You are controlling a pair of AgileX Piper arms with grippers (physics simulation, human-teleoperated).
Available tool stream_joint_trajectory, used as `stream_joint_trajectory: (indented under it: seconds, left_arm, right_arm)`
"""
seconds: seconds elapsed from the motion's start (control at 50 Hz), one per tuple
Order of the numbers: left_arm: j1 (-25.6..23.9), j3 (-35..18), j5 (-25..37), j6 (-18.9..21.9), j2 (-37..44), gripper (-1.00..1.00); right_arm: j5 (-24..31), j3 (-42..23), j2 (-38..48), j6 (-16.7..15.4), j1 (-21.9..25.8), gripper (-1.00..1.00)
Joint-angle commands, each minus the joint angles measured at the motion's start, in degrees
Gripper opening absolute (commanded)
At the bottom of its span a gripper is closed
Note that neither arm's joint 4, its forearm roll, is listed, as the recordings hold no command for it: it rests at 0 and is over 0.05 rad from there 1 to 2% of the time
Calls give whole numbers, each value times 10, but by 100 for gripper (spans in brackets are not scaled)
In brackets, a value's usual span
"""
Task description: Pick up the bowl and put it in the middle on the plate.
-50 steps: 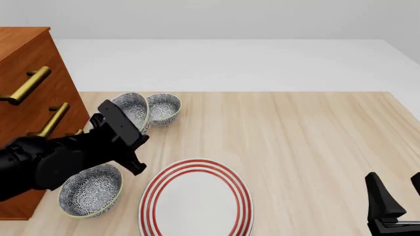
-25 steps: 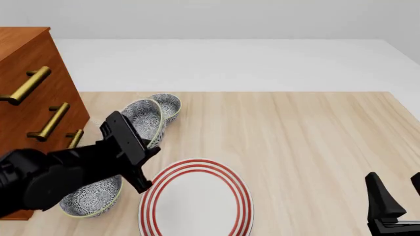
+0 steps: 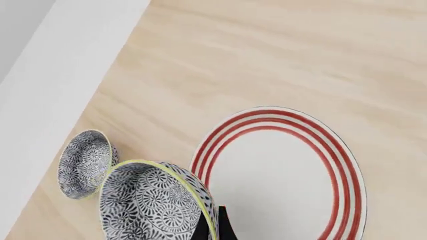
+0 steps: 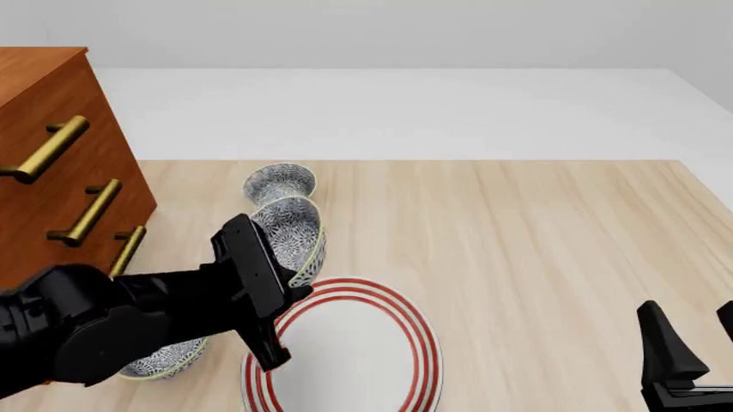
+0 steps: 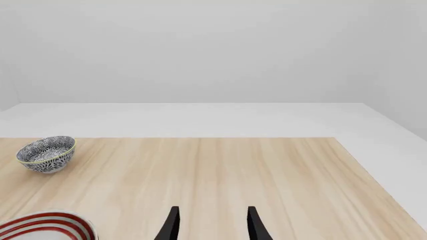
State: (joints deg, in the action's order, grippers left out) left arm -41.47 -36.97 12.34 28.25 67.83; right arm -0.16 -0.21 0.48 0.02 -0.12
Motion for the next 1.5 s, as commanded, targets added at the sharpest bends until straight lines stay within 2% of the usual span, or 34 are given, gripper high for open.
stream_joint_trajectory:
  seconds: [0.02, 0.38, 0.76, 0.88, 1.06, 1.12, 1.2, 1.5]
  left_arm:
    - [-38, -15, 16, -10, 23, -100]
    - [-85, -11, 4, -24, 62, -100]
    - [-128, -7, 22, -29, 63, -100]
    - [-161, -22, 25, -55, 76, -100]
    - [-153, -3, 3, -41, 80, -100]
    - [-158, -1, 0, -48, 92, -100]
    - [-140, 16, -17, -38, 98, -100]
    - [-161, 22, -38, -61, 144, -100]
  right_arm:
    - [0, 0, 0, 0, 0, 100]
    - [0, 0, 0, 0, 0, 100]
    - [0, 0, 0, 0, 0, 100]
    - [0, 0, 0, 0, 0, 100]
    - [0, 0, 0, 0, 0, 100]
    - [0, 0, 0, 0, 0, 100]
    - [0, 0, 0, 0, 0, 100]
    - [0, 0, 0, 0, 0, 100]
